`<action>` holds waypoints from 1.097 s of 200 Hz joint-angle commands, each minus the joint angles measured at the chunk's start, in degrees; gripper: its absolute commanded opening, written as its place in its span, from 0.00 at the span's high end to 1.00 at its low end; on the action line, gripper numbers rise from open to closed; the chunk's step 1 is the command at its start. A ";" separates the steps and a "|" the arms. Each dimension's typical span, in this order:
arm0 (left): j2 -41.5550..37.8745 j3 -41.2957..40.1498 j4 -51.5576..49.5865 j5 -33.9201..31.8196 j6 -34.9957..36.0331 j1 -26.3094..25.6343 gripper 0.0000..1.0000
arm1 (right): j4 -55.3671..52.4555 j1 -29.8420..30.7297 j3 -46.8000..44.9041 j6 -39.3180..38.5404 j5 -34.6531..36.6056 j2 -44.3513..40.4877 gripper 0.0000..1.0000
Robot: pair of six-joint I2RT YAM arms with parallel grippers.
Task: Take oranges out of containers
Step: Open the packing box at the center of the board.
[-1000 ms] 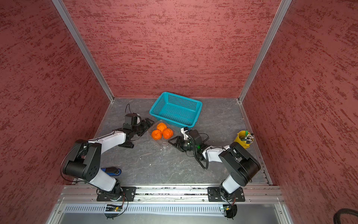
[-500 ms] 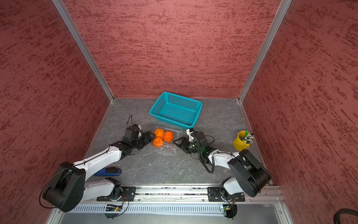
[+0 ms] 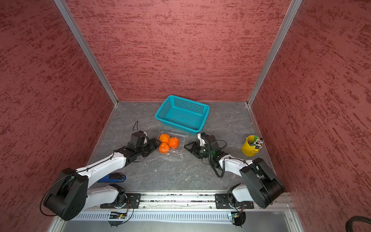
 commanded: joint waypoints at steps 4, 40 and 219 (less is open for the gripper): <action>0.96 0.37 -1.24 -0.87 0.07 -0.29 0.22 | 3.41 0.62 1.34 0.81 -2.15 1.25 0.43; 1.33 0.36 -1.44 -0.96 0.16 -0.25 0.22 | 4.84 1.55 1.99 0.99 -2.83 2.48 0.46; 5.48 0.20 2.59 -1.30 -1.60 -4.20 0.22 | 23.14 5.72 1.03 10.12 -4.91 7.16 0.74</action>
